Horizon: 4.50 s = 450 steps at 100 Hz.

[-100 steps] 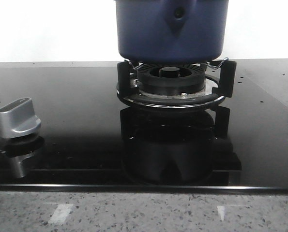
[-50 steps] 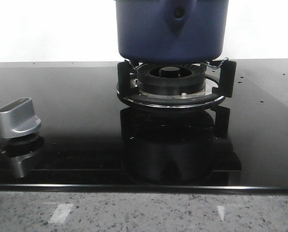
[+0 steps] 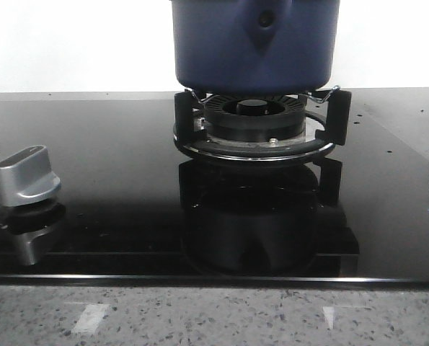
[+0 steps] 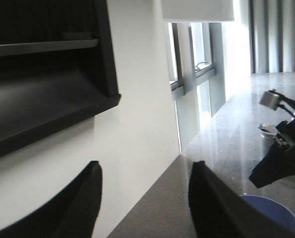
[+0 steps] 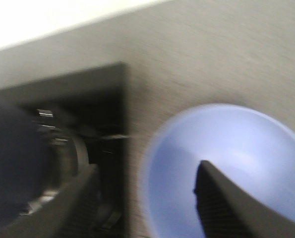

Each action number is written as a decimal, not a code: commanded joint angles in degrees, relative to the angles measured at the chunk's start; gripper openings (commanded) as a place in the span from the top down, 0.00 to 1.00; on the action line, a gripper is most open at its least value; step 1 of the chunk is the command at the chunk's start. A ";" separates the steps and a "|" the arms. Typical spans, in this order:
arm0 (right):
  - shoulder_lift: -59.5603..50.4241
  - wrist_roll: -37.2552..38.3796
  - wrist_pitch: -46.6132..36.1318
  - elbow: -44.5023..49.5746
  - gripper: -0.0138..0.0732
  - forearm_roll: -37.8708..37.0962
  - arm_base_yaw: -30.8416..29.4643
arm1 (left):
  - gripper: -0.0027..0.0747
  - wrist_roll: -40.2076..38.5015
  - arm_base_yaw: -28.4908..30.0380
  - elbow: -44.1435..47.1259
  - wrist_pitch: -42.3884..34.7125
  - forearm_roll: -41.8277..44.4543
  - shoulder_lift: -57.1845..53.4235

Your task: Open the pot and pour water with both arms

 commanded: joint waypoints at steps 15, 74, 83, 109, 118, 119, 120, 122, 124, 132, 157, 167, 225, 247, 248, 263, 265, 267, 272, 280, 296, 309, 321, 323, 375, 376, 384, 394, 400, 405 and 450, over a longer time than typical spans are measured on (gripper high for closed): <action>-3.34 -14.47 -2.61 -1.91 0.91 24.33 0.40 | 1.00 -11.29 9.90 -1.79 4.42 3.47 -6.88; -23.45 -42.67 -28.62 15.60 0.89 33.73 13.91 | 0.99 -1.66 12.92 29.89 -25.63 5.43 -35.59; -29.74 -44.85 -32.93 24.13 0.89 33.73 13.91 | 0.99 1.64 10.68 37.58 -29.03 0.75 -41.64; -45.29 -45.76 -36.33 42.59 0.90 33.73 13.91 | 0.99 3.81 10.55 54.76 -29.56 -6.00 -56.23; -48.90 -45.76 -36.63 46.29 0.90 33.73 13.91 | 0.99 3.81 10.55 58.66 -30.29 -6.02 -60.49; -49.09 -45.76 -36.63 46.49 0.90 33.73 13.91 | 0.99 3.81 10.55 58.91 -30.39 -6.02 -60.79; -49.43 -45.76 -36.63 46.82 0.90 33.73 13.91 | 0.99 3.81 10.55 59.14 -30.53 -6.12 -61.08; -49.73 -45.76 -36.63 47.13 0.90 33.73 13.91 | 0.99 3.81 10.55 59.79 -30.65 -6.10 -61.93; -50.22 -45.76 -36.63 47.62 0.90 33.73 13.91 | 0.99 3.81 10.55 60.37 -30.63 -6.22 -62.69; -50.60 -45.76 -36.63 48.35 0.90 33.73 13.91 | 0.99 3.81 10.55 62.09 -30.67 -6.91 -64.88; -50.48 -45.76 -36.15 48.82 0.90 33.73 13.91 | 0.99 3.71 10.55 63.80 -30.37 -8.00 -65.82; -50.48 -45.76 -36.15 48.82 0.90 33.73 13.91 | 0.99 3.71 10.55 63.80 -30.37 -8.00 -65.72; -50.48 -45.76 -36.15 48.82 0.90 33.73 13.91 | 0.99 2.99 10.55 63.80 -32.71 -8.69 -65.72; -50.48 -45.76 -36.15 48.82 0.90 33.73 13.91 | 0.99 -40.19 11.93 63.94 -38.63 27.12 -65.72; -50.48 -45.76 -36.15 48.82 0.90 33.73 13.91 | 0.99 -44.43 11.93 64.06 -38.94 31.02 -65.72; -50.48 -45.76 -36.15 48.82 0.90 33.73 13.91 | 0.99 -82.71 11.78 68.02 -44.93 69.55 -66.31; -50.48 -45.76 -36.15 48.82 0.90 33.73 13.91 | 0.99 -87.15 11.78 68.93 -46.05 73.59 -66.76; -50.48 -45.76 -36.15 48.82 0.90 33.73 13.91 | 0.99 -91.13 11.78 69.93 -47.30 76.07 -67.40; -50.48 -45.76 -36.15 48.82 0.90 33.73 13.91 | 0.99 -98.03 11.78 72.57 -50.24 83.47 -69.33; -50.48 -45.76 -36.15 48.82 0.90 33.73 13.91 | 0.99 -102.80 11.78 77.50 -54.34 87.84 -73.32; -50.48 -45.76 -36.15 48.82 0.90 33.73 13.91 | 0.99 -103.18 11.77 85.47 -53.53 91.84 -82.20; -50.48 -45.76 -36.15 48.82 0.90 33.73 13.91 | 0.99 -103.18 11.77 87.91 -50.61 92.00 -87.01; -50.48 -45.76 -36.26 48.82 0.90 33.73 13.91 | 0.99 -103.18 11.77 87.91 -49.82 92.00 -87.00; -50.48 -45.76 -36.26 48.82 0.90 33.73 13.91 | 0.99 -103.18 11.77 87.91 -49.71 92.00 -87.00; -50.48 -45.76 -35.90 48.82 0.90 33.84 14.26 | 0.99 -103.18 11.66 87.80 -49.81 92.00 -86.90; -50.48 -45.76 -35.90 48.82 0.90 33.84 14.26 | 0.99 -103.18 11.66 87.80 -49.81 92.00 -86.90; -50.48 -45.76 -35.90 48.82 0.90 33.84 14.26 | 0.99 -103.18 11.66 87.80 -49.81 92.00 -86.90; -50.48 -45.76 -35.90 48.82 0.90 33.84 14.26 | 0.99 -103.18 11.66 87.80 -49.81 92.00 -86.90; -50.48 -45.76 -35.90 48.82 0.90 33.84 14.26 | 0.99 -103.18 11.66 87.80 -49.81 92.00 -86.90; -50.48 -45.76 -35.90 48.82 0.90 33.84 14.26 | 0.99 -103.18 11.66 87.80 -49.81 92.00 -86.90; -50.48 25.50 -41.20 49.62 0.90 -33.42 14.40 | 0.99 -103.18 11.66 87.80 -49.81 92.00 -86.90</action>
